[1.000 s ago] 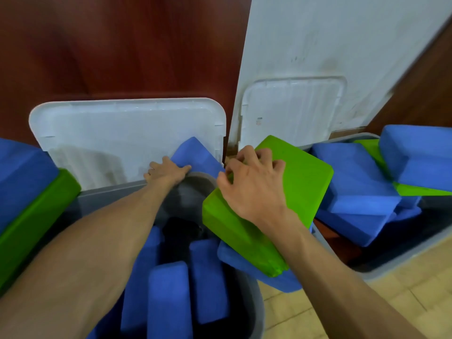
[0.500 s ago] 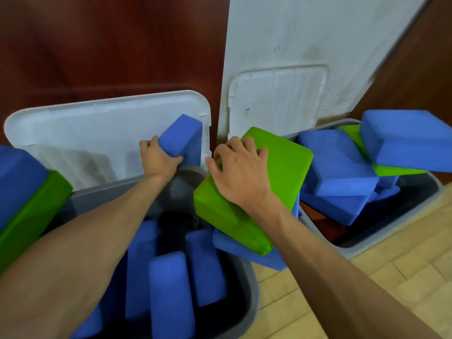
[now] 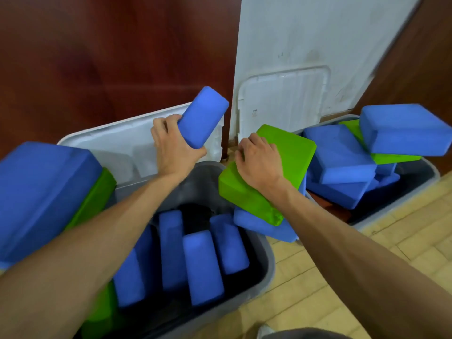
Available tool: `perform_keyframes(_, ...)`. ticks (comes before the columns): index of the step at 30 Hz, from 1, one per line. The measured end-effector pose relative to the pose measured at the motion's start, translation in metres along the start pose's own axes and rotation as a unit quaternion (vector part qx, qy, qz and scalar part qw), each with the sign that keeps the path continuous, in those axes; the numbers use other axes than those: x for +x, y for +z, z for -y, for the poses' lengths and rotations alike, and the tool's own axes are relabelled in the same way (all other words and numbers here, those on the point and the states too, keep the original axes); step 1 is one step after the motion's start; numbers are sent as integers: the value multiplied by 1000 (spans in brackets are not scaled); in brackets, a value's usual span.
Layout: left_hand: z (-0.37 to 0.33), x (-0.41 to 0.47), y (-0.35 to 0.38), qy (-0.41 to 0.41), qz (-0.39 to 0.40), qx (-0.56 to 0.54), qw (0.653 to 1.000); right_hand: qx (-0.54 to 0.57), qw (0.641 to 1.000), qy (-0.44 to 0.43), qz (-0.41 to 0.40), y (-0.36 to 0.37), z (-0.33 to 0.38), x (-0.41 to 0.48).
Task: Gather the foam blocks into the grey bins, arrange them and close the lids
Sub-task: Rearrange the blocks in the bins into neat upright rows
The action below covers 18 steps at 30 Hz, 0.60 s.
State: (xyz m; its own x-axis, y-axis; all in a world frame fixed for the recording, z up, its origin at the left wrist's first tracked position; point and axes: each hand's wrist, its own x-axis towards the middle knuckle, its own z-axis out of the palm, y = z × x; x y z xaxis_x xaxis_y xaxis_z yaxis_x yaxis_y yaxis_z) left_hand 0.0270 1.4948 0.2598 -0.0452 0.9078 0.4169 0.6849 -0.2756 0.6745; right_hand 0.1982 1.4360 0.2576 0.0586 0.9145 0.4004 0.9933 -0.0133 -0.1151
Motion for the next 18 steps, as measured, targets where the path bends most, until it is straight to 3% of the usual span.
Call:
perform_keyframes(8,-11,-21,-80,-24,-91,-82,992,8,992,102,71,-17,16,-29)
perform_keyframes(14,-25,-50,-112,-142,-129,-183,964,80,981,177,25,-34,12,-64)
perform_keyframes(18,-33,-58,-114,-245,-166,-268,917,73,957,279,21,-48,6,-83)
